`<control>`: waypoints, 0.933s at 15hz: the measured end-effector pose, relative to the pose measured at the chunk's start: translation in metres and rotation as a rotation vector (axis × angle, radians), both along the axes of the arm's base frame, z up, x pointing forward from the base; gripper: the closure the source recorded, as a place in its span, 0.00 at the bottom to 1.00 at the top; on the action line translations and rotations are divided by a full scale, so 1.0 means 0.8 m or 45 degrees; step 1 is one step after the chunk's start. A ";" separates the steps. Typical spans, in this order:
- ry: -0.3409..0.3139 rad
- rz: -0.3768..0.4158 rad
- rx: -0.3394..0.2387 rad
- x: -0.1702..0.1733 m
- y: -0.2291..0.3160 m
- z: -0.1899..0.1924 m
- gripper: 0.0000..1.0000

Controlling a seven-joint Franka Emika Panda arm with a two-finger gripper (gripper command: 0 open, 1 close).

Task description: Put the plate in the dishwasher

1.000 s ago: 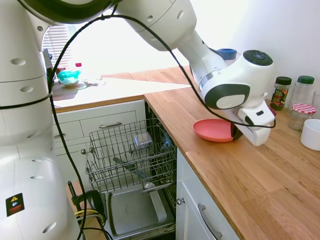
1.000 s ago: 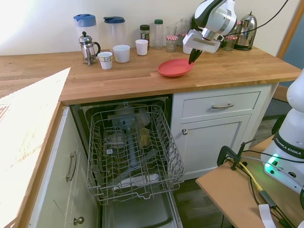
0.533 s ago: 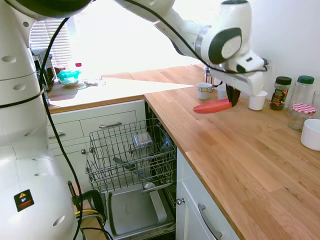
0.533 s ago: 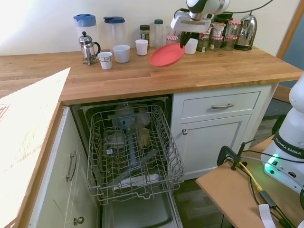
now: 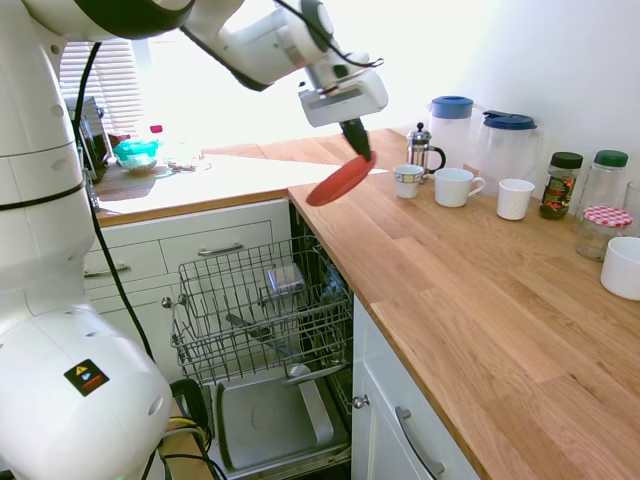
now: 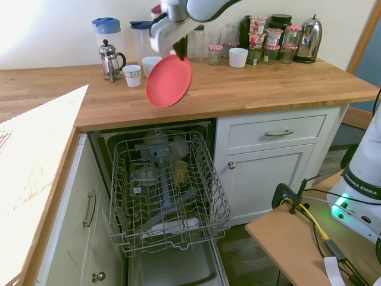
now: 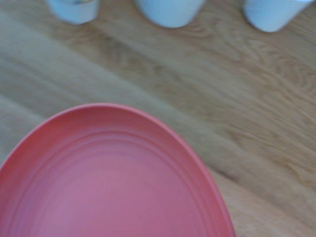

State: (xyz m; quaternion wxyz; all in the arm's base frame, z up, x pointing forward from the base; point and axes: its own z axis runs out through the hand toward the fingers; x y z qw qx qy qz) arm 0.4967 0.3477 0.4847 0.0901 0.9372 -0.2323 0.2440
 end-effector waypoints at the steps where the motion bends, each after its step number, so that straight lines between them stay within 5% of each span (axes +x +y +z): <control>1: -0.001 0.065 -0.071 -0.031 0.045 -0.023 1.00; 6: -0.045 0.405 -0.446 -0.155 0.212 -0.157 1.00; 10: -0.087 0.610 -0.729 -0.201 0.303 -0.226 1.00; 14: -0.021 0.808 -0.976 -0.226 0.324 -0.283 1.00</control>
